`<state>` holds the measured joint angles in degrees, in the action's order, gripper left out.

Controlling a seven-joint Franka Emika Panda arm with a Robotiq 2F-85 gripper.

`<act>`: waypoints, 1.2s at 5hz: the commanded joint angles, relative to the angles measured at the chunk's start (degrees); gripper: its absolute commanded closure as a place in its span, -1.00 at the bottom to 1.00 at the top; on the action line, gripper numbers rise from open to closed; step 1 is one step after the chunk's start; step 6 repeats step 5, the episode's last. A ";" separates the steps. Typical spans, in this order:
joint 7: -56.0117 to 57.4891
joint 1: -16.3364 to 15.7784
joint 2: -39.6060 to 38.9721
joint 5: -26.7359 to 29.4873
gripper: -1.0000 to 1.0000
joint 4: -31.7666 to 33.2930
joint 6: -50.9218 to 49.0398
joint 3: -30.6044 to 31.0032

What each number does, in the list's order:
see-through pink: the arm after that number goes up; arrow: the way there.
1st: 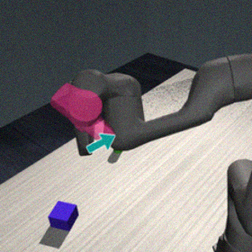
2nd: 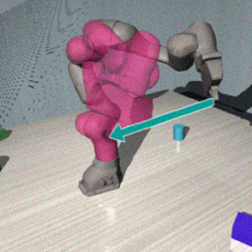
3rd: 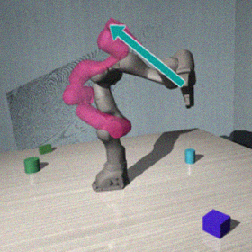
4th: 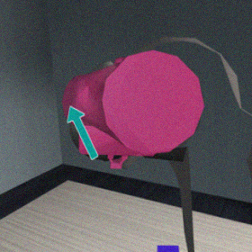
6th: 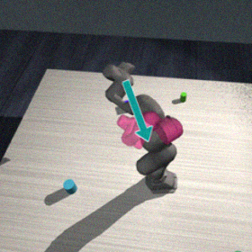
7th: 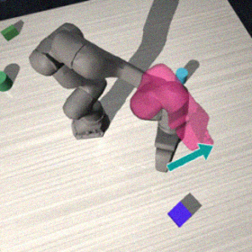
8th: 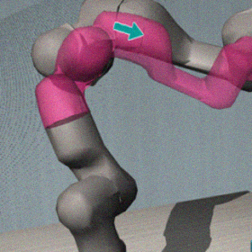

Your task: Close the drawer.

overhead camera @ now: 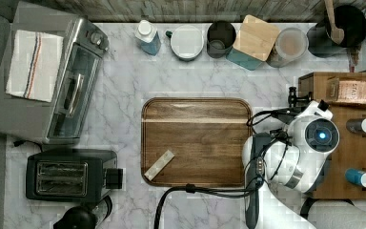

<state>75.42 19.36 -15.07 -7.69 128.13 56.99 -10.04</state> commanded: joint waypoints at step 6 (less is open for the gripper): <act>-0.17 4.14 1.18 0.18 1.00 -11.98 3.91 -5.79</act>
